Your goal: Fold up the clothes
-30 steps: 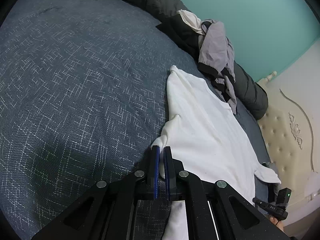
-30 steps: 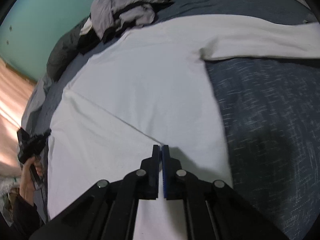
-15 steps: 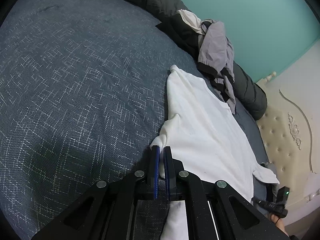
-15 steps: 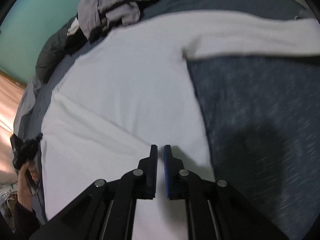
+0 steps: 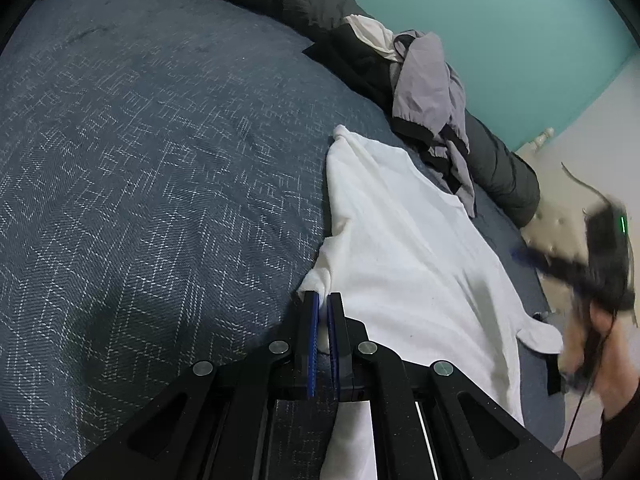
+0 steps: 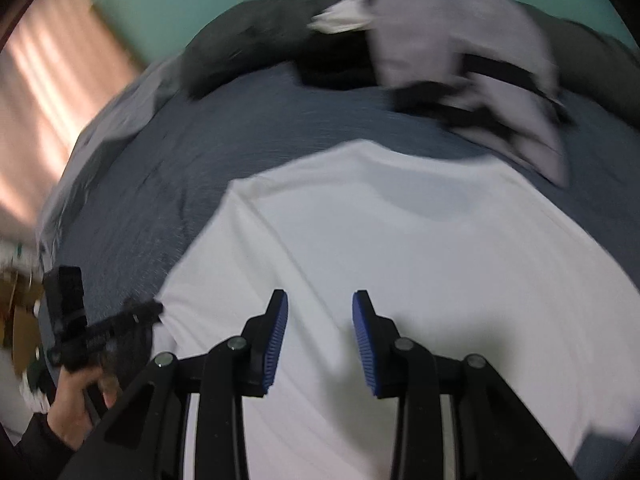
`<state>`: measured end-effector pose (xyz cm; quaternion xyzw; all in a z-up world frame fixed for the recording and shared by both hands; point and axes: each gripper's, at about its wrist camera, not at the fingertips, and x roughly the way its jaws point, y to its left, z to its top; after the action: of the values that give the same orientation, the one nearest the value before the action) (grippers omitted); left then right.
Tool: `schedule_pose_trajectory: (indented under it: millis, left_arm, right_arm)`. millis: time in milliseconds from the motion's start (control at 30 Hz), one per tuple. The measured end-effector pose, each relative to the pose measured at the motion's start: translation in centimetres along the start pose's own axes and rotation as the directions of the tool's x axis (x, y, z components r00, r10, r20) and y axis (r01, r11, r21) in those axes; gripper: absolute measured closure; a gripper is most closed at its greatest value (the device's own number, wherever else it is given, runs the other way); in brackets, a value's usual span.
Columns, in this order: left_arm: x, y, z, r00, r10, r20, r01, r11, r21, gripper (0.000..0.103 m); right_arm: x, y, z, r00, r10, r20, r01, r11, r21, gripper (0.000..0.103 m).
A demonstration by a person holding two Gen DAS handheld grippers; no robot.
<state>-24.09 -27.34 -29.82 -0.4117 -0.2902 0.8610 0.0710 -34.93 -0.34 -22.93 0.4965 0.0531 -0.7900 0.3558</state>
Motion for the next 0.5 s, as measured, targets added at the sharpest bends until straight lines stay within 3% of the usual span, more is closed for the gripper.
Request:
schedule_pose_trajectory:
  millis: [233, 500]
  left_arm:
    - [0.4, 0.0, -0.1, 1.000, 0.010, -0.008, -0.010, 1.000, 0.010, 0.098]
    - [0.6, -0.1, -0.1, 1.000, 0.009, -0.010, -0.009, 1.000, 0.011, 0.098]
  right_arm:
    - [7.1, 5.5, 6.0, 0.998, -0.005, -0.057, 0.000, 0.996, -0.091, 0.068]
    - [12.9, 10.1, 9.2, 0.992, -0.071, -0.102, 0.049, 0.977, -0.208, 0.068]
